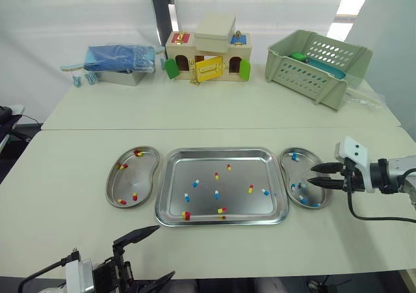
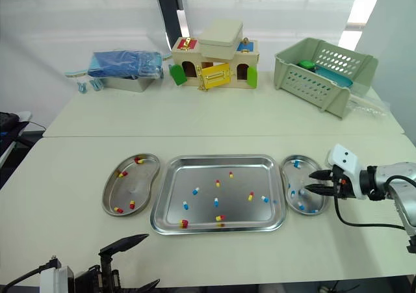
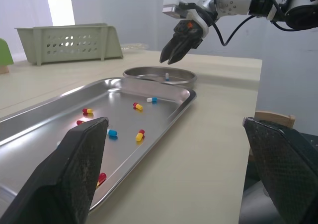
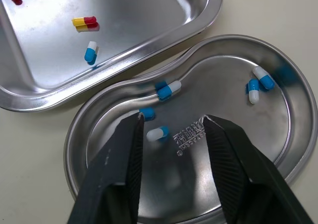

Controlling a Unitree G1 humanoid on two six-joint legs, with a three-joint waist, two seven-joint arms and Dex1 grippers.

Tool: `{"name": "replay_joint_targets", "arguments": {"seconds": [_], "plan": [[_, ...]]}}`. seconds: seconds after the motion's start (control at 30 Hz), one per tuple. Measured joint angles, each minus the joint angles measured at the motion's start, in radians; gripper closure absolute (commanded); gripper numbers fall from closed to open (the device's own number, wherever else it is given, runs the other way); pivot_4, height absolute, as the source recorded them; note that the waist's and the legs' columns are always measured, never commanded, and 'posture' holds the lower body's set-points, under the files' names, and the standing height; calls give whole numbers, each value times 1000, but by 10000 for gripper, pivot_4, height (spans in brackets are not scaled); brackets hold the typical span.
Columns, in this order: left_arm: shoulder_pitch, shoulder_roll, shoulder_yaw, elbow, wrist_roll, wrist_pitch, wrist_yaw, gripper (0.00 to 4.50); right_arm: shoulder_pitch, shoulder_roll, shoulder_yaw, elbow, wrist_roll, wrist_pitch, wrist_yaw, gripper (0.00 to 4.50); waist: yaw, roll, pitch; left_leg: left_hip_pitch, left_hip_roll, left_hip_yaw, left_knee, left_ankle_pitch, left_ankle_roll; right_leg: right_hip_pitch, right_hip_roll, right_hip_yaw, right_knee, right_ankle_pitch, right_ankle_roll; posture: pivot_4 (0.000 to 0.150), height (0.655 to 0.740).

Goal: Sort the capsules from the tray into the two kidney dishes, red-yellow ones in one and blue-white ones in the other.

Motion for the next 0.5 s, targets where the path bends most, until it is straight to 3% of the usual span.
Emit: {"name": "replay_joint_targets", "arguments": {"seconds": [0.2,0.5], "plan": [[10,-1,5,-15,0,13,32,0,0,-23,0,29,1,-26,16,282,0,0,0,0,0,0,0,0,0,0,0,0,0,0,0,1500,7400],[12,-2,15,-28,3,18,76,0,33,-28,-68,54,48,-56,56,282,6,0,0,0,0,0,0,0,0,1,0,0,0,0,0,1500,7400]]}}
